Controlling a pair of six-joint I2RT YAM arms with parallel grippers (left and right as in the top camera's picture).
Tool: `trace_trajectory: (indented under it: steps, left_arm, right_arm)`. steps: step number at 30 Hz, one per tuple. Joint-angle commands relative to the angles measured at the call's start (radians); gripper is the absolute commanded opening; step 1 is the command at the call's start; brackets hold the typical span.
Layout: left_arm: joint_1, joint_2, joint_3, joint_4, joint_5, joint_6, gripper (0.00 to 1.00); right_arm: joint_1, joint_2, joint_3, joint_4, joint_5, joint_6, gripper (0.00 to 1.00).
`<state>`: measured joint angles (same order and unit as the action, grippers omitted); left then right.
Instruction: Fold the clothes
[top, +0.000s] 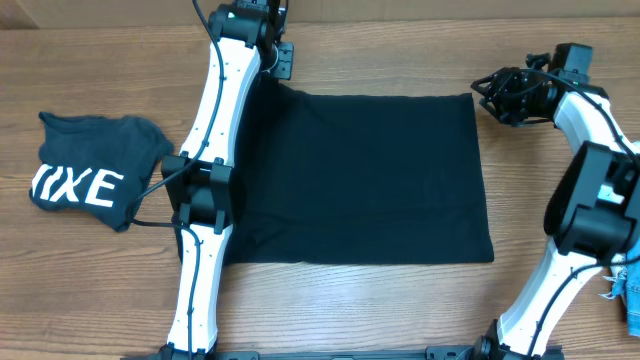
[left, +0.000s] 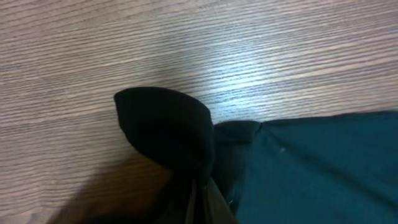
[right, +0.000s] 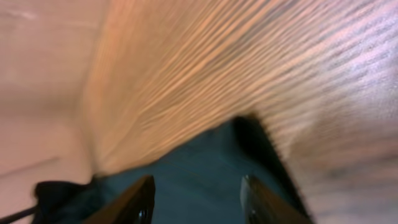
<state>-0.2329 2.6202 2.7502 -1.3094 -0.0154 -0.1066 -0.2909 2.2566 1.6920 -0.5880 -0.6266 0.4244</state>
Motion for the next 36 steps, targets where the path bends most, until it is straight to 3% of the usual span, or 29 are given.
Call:
trace_trajectory:
  steps: [1, 8, 15, 18, 27, 36]
  left_arm:
    - [-0.003, 0.001, 0.029, 0.002, 0.012, 0.013, 0.04]
    - [-0.003, 0.001, 0.030, 0.003, 0.008, 0.013, 0.04]
    - [-0.003, -0.001, 0.030, -0.008, 0.008, 0.014, 0.04]
    - [-0.001, -0.011, 0.030, -0.029, -0.010, 0.025, 0.04]
    - [0.003, -0.096, 0.030, -0.135, -0.076, 0.033, 0.04]
    - [0.012, -0.116, 0.030, -0.367, -0.153, 0.034, 0.04]
  right_arm:
    - [0.028, 0.044, 0.098, -0.072, 0.212, -0.163, 0.54]
    - [0.108, 0.079, 0.098, 0.000, 0.344, -0.197, 0.56]
    - [0.113, 0.093, 0.106, 0.008, 0.370, -0.197, 0.21]
    - [0.098, 0.086, 0.111, 0.000, 0.261, -0.233, 0.06]
    - [0.078, -0.002, 0.111, -0.096, 0.127, -0.239, 0.04]
    - [0.077, -0.140, 0.111, -0.319, 0.288, -0.273, 0.04]
